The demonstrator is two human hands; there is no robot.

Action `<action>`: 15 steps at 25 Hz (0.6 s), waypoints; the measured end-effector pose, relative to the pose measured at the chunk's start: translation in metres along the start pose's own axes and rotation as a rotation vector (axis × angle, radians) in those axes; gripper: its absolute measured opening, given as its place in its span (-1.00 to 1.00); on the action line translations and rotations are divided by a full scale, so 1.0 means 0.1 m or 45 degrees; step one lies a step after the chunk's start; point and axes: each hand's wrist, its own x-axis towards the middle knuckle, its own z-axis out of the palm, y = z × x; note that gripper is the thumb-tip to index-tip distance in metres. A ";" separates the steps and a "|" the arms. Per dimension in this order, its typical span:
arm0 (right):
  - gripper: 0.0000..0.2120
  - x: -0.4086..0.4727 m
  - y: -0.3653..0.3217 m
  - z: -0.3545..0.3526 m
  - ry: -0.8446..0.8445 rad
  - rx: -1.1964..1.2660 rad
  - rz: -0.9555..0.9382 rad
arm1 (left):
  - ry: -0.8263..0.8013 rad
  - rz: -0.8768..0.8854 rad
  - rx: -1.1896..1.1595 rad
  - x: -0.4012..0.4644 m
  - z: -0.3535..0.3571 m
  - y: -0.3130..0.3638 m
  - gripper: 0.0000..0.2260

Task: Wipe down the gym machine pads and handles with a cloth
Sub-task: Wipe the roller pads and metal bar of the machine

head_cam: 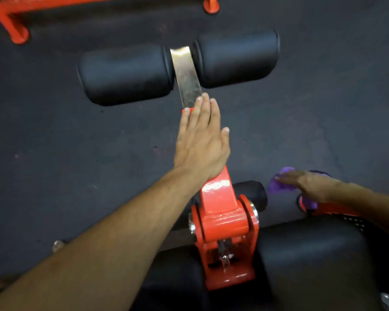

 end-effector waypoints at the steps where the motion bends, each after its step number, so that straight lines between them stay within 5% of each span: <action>1: 0.00 -0.21 -0.21 -0.13 0.216 0.113 0.011 | -0.023 0.008 -0.029 0.00 -0.01 0.00 -0.39; 5: -0.24 -0.86 -1.60 -0.64 0.888 0.416 0.083 | -0.081 0.188 -0.355 -0.07 -0.12 -0.27 -0.43; 9: -0.25 -1.12 -3.02 -0.80 1.357 0.390 -0.271 | -0.161 0.079 -0.471 -0.97 0.04 -1.45 -0.45; 12: -0.22 -0.41 -3.96 -0.94 1.125 0.251 -0.500 | -0.541 -0.144 -0.404 -1.60 0.23 -2.14 -0.39; 15: -0.30 0.77 -4.50 -0.90 0.692 0.142 -0.403 | -0.711 -0.129 -0.394 -1.87 0.52 -2.33 -0.38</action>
